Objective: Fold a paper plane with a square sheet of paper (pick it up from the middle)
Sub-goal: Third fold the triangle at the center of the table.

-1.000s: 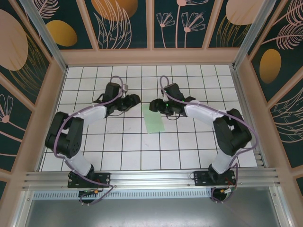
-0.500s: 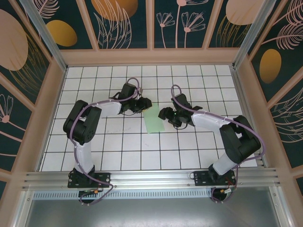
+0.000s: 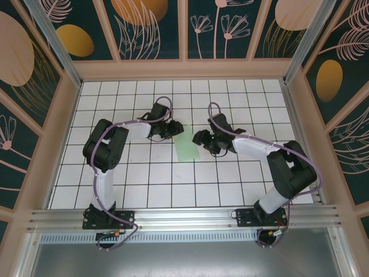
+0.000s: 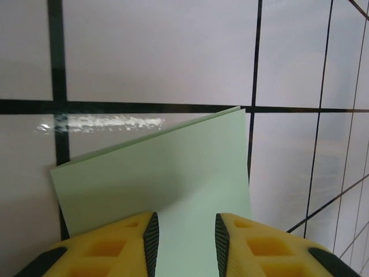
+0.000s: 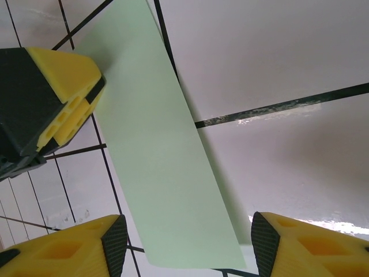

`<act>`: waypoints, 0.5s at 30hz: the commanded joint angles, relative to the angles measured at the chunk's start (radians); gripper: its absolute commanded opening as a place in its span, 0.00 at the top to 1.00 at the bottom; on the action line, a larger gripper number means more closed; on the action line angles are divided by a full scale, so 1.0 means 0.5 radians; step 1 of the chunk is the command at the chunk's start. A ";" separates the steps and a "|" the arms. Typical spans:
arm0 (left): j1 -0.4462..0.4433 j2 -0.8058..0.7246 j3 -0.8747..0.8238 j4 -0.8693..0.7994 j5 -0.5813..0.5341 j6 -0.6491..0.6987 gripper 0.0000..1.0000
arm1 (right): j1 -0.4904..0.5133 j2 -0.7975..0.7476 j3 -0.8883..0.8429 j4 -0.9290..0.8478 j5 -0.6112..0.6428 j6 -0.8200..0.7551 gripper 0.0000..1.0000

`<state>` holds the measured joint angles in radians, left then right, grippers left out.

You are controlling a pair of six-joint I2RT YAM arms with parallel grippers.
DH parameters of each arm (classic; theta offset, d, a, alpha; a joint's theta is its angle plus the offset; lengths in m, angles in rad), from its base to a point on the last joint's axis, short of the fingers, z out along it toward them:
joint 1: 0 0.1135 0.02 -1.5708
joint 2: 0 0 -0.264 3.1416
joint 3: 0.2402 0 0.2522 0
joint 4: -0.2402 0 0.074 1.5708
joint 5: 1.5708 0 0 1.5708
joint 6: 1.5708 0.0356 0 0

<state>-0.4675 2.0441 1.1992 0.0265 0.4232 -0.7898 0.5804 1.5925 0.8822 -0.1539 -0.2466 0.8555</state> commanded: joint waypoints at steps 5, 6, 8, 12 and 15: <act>0.091 0.069 -0.031 -0.053 -0.095 -0.012 0.66 | 0.028 0.046 -0.012 0.035 -0.116 0.097 0.39; 0.097 0.066 -0.040 -0.050 -0.089 -0.018 0.66 | 0.032 0.050 -0.028 0.053 -0.141 0.111 0.39; 0.100 0.069 -0.051 -0.038 -0.077 -0.022 0.66 | 0.036 0.060 -0.043 0.078 -0.177 0.129 0.40; 0.101 0.074 -0.052 -0.039 -0.073 -0.022 0.66 | 0.034 0.099 -0.054 0.114 -0.221 0.158 0.43; 0.101 0.075 -0.054 -0.044 -0.075 -0.022 0.66 | 0.037 0.144 -0.052 0.118 -0.263 0.153 0.45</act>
<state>-0.4309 2.0445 1.1965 0.0299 0.4183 -0.7982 0.5919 1.6382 0.8688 -0.1143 -0.3389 0.9138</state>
